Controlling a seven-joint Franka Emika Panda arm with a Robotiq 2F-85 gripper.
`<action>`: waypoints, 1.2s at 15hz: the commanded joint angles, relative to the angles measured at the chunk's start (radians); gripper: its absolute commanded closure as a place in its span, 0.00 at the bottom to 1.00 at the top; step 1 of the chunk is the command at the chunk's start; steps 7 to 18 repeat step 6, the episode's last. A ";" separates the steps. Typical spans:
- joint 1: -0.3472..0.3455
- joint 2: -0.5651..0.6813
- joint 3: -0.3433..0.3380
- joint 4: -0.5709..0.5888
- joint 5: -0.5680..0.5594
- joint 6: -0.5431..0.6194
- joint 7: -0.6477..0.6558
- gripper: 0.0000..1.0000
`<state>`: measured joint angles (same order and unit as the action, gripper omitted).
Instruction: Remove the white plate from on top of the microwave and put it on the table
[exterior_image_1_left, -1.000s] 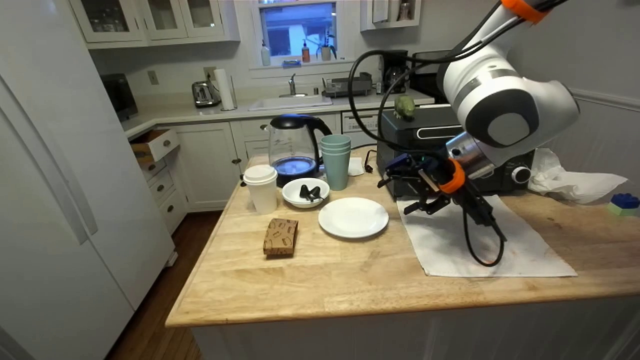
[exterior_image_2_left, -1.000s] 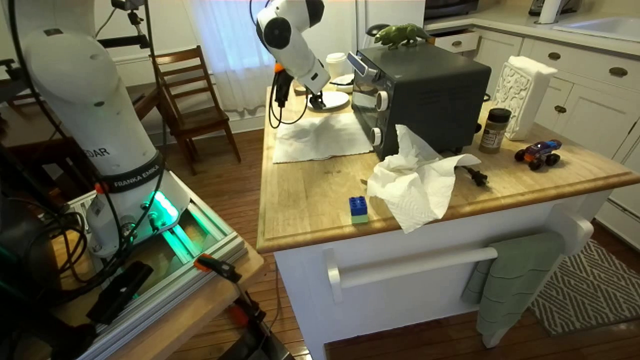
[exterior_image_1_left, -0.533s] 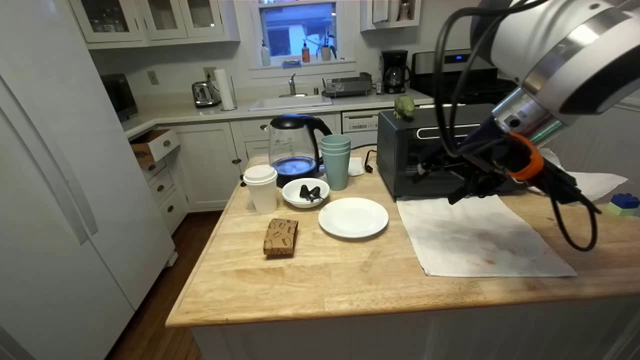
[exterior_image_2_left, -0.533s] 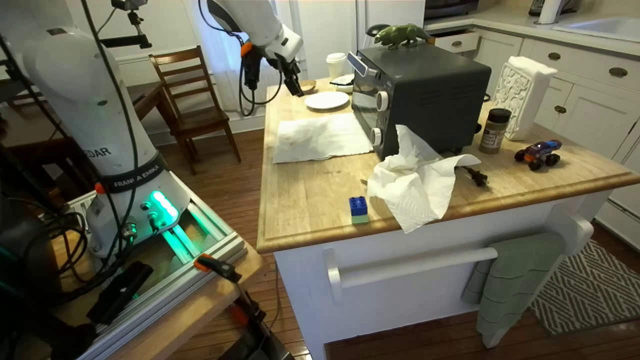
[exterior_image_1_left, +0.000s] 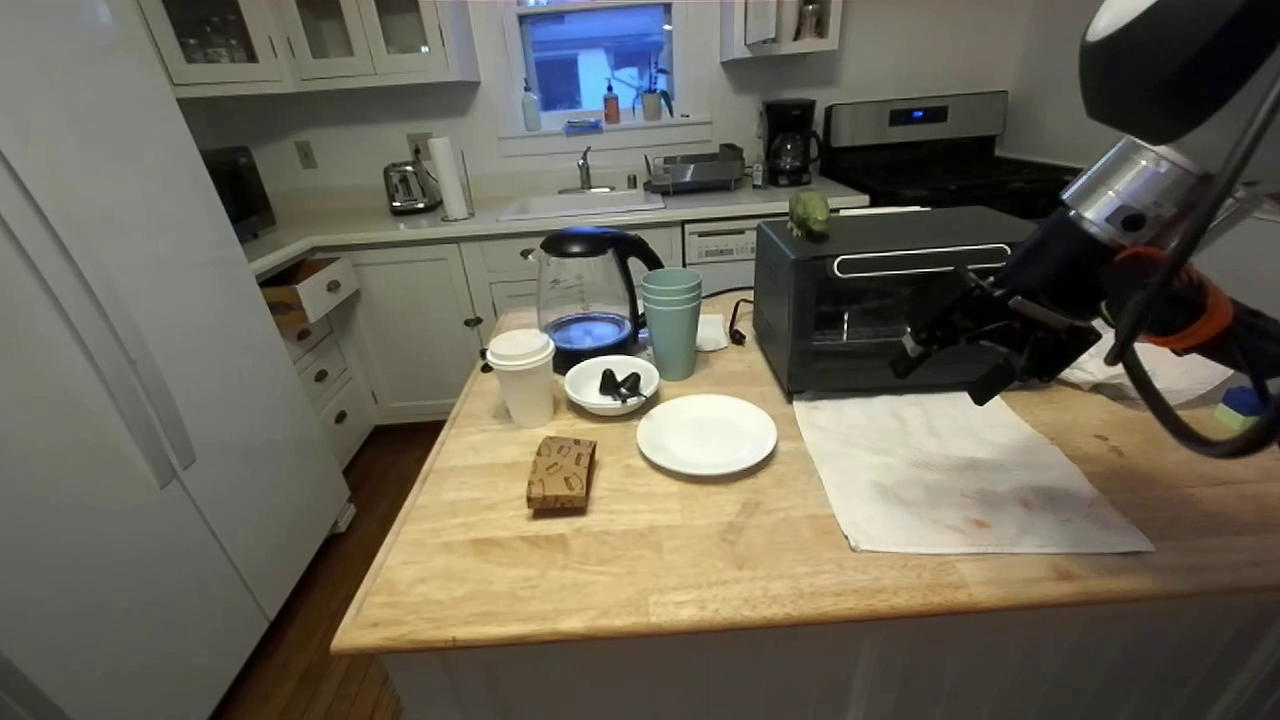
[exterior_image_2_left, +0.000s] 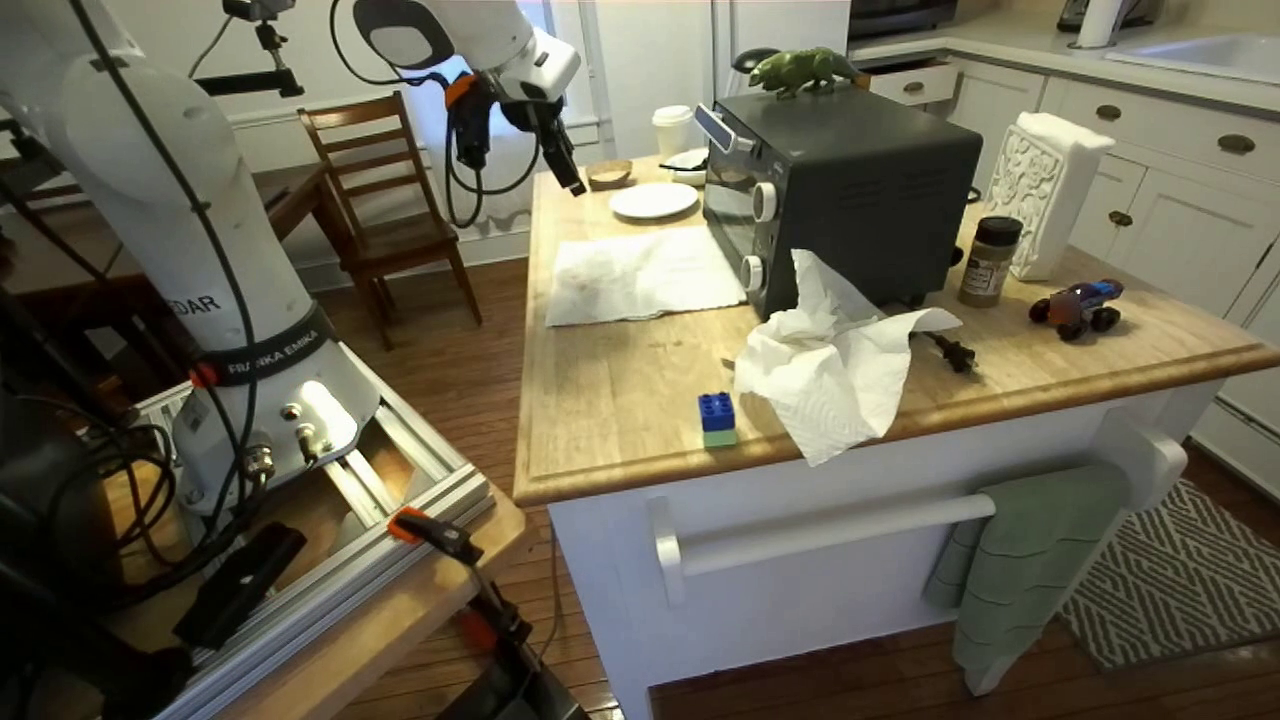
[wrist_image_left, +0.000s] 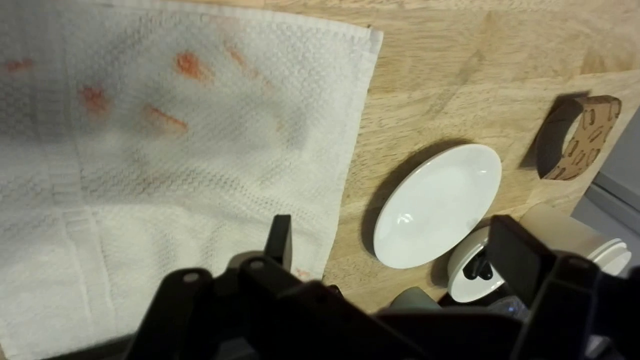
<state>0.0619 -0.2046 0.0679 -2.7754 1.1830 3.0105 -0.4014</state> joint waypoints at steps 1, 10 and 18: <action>-0.149 -0.040 0.042 0.006 -0.276 -0.074 0.094 0.00; -0.081 0.004 0.011 0.016 -0.173 -0.037 0.048 0.00; -0.081 0.004 0.011 0.016 -0.173 -0.037 0.048 0.00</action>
